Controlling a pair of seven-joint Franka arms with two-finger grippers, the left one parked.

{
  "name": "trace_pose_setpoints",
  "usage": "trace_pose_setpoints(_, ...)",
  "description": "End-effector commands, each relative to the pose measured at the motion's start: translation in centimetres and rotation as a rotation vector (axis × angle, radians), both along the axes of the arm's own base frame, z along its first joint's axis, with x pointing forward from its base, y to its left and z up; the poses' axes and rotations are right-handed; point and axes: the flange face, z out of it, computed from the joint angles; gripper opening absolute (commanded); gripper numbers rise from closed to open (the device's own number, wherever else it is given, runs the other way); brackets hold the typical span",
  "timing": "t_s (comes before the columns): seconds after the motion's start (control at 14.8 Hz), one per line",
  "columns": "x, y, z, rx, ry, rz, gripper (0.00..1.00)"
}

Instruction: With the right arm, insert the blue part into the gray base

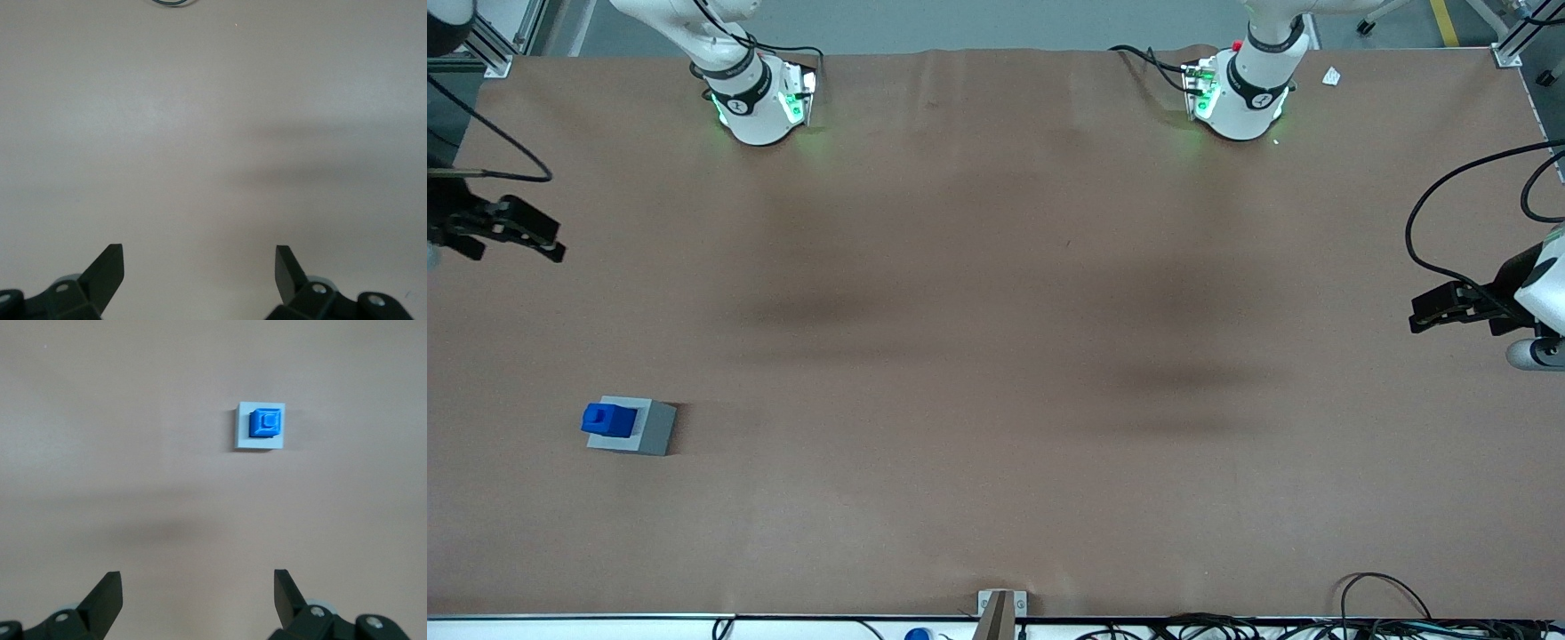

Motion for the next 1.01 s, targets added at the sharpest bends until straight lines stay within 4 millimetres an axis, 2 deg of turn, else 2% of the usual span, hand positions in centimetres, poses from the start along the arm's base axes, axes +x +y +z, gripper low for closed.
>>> trace_pose_setpoints(0.0,-0.4,0.1,-0.8,-0.017,0.002,-0.017,1.00)
trace_pose_setpoints(0.34,-2.3,-0.3,-0.4,-0.019,0.006,-0.025,1.00)
trace_pose_setpoints(0.54,-2.3,-0.2,-0.3,-0.019,0.008,-0.022,1.00)
trace_pose_setpoints(0.61,-2.3,-0.1,0.0,-0.019,0.002,-0.021,1.00)
trace_pose_setpoints(0.74,-1.9,-0.4,2.1,-0.019,-0.032,-0.028,1.00)
trace_pose_setpoints(0.95,-1.7,-0.8,2.3,-0.010,0.000,-0.040,1.00)
